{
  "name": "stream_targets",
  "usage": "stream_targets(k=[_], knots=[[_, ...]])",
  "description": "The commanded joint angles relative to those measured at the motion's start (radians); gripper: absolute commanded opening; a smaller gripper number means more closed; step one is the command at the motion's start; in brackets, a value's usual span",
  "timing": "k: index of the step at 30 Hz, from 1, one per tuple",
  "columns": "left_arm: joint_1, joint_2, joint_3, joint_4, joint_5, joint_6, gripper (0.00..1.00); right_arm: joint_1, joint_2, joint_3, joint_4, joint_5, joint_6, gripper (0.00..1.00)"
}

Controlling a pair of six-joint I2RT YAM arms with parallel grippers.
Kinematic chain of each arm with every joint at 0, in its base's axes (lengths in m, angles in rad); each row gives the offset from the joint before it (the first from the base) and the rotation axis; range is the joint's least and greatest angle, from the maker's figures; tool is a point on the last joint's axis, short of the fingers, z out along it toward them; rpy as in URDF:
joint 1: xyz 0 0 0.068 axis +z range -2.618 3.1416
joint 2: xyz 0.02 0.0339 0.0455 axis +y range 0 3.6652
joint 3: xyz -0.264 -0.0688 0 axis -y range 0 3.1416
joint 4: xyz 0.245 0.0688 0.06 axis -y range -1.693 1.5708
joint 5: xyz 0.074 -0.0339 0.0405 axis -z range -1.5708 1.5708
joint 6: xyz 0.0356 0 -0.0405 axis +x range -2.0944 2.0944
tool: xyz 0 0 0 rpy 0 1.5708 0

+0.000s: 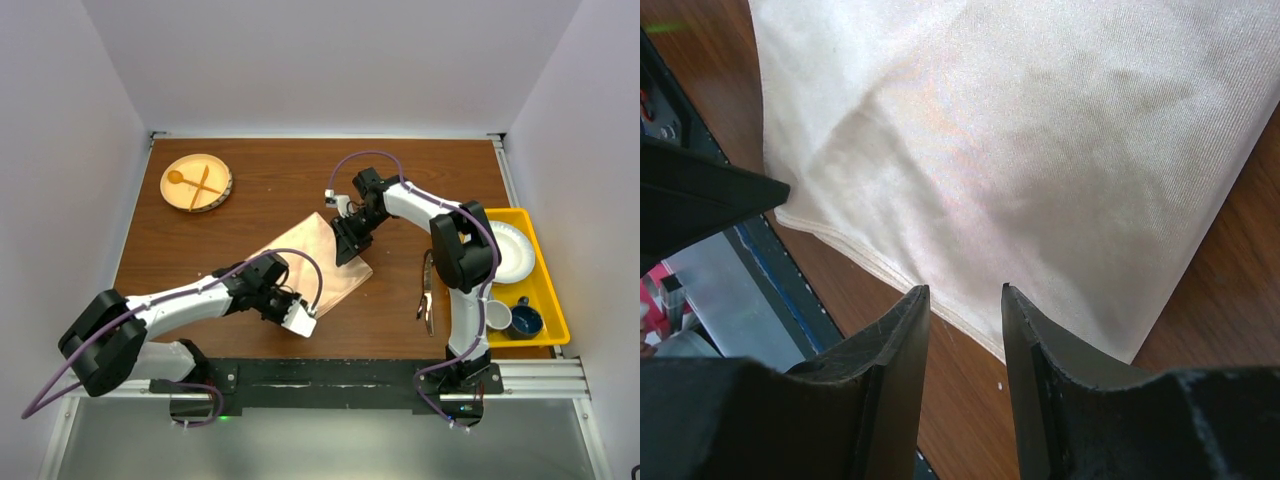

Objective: Fold the napkin into a case and place the utensils inside
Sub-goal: Pick up the top corner of the square folded napkin from the center of the board, then fold the top corner of the square-folded napkin at the center of the board.

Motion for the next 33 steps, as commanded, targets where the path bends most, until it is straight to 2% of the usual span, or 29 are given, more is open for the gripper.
stream_targets(k=[1, 5, 12, 15, 20, 27, 33], knots=[[-0.005, 0.010, 0.059, -0.014, 0.038, -0.015, 0.27, 0.005, -0.023, 0.002, -0.009, -0.011, -0.028, 0.40], [-0.004, 0.016, 0.081, -0.014, 0.041, -0.023, 0.13, 0.005, -0.027, 0.007, -0.018, -0.011, -0.033, 0.40], [0.036, 0.034, 0.148, -0.003, 0.032, -0.062, 0.02, -0.003, -0.043, 0.031, -0.023, -0.008, -0.010, 0.41], [0.097, 0.097, 0.222, 0.011, 0.047, -0.087, 0.02, -0.031, -0.050, 0.066, -0.021, -0.013, 0.007, 0.44], [0.189, 0.229, 0.380, 0.063, 0.046, -0.135, 0.09, -0.095, -0.033, 0.129, -0.034, -0.013, 0.020, 0.49], [0.249, 0.431, 0.533, 0.149, 0.026, -0.159, 0.09, -0.130, -0.020, 0.135, -0.041, 0.001, 0.020, 0.50], [0.289, 0.533, 0.617, 0.190, 0.005, -0.162, 0.09, -0.132, -0.025, 0.123, -0.038, 0.016, 0.024, 0.48]])
